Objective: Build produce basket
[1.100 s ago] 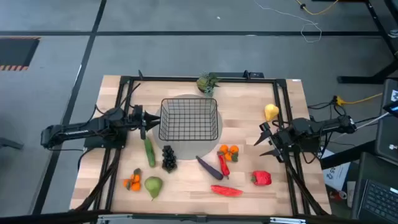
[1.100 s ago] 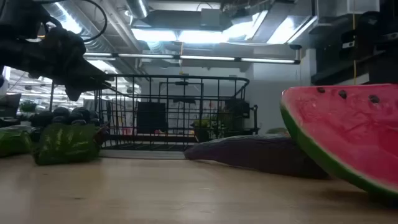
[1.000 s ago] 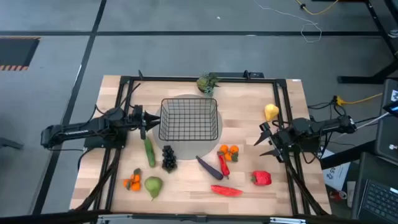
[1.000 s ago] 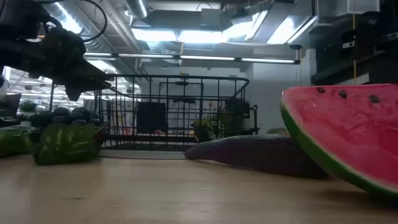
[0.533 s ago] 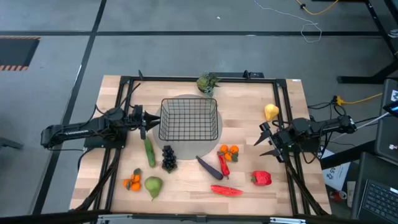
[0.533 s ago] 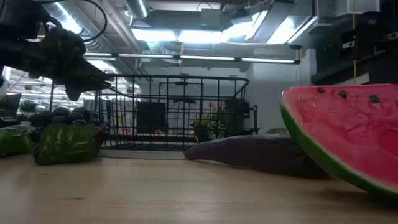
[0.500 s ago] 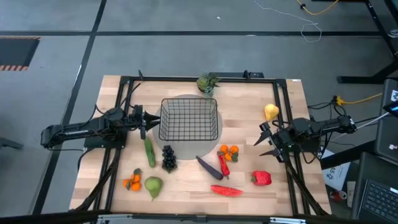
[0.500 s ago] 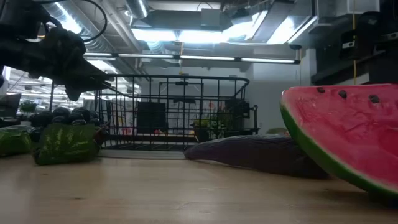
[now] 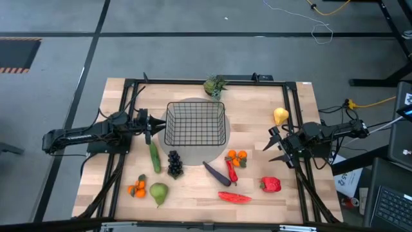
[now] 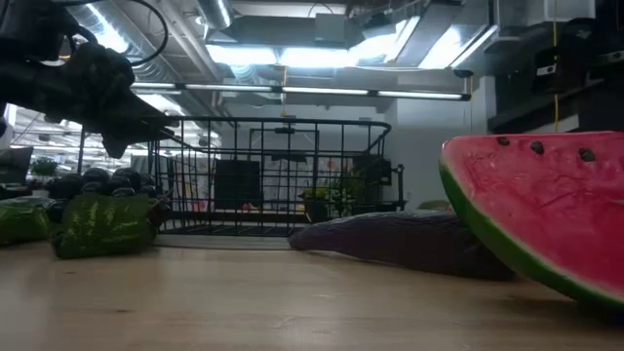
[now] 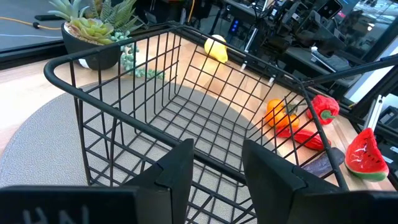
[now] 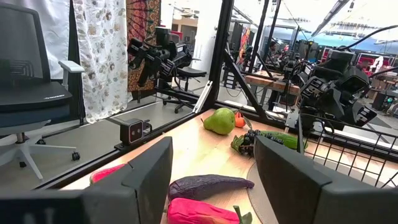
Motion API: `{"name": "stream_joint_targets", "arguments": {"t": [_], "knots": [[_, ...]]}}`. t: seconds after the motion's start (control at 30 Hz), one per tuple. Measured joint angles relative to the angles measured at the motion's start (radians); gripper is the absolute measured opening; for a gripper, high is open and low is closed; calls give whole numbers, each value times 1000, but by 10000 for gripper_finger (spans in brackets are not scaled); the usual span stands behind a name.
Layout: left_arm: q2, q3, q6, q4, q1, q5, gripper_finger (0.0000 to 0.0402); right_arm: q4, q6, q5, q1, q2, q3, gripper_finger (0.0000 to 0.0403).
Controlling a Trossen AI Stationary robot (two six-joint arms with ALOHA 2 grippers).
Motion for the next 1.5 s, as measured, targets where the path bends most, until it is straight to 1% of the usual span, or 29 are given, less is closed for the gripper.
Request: {"name": "stream_joint_targets", "arguments": {"t": [0.23,0.37,0.47,0.5,0.57,0.7,0.77,0.87,0.97,1.0,1.03,1.1,1.17,1.23,1.3,1.37,1.4,1.5], "knots": [[0,0,0,0,0,0,133,7,16,-5,0,0,0,228],[0,0,0,0,0,0,133,13,198,-42,0,1,0,228],[0,0,0,0,0,0,133,34,320,-26,0,1,0,228],[0,0,0,0,0,0,133,62,331,9,1,1,0,228],[0,0,0,0,0,0,133,133,336,145,1,1,0,228],[0,0,0,0,0,0,133,333,287,538,0,1,0,228],[0,0,0,0,0,0,133,432,288,699,0,1,0,228],[0,0,0,0,0,0,133,548,274,873,0,1,0,228],[0,0,0,0,0,0,133,607,214,983,-1,1,0,228],[0,0,0,0,0,0,133,630,215,992,-1,1,0,228],[0,0,0,0,0,0,133,659,240,978,-1,1,0,228],[0,0,0,0,0,0,133,723,331,885,-1,1,0,228],[0,0,0,0,0,0,133,778,406,760,-1,1,0,228],[0,0,0,0,0,0,133,827,451,685,-1,1,0,228],[0,0,2,0,0,-5,133,842,473,682,-1,1,14,228],[0,0,-15,6,0,-31,133,841,449,699,-1,4,49,228],[0,0,-63,22,0,-43,133,839,424,709,-1,13,75,228],[0,0,-312,150,0,-64,133,826,284,720,-1,65,170,228]]}}
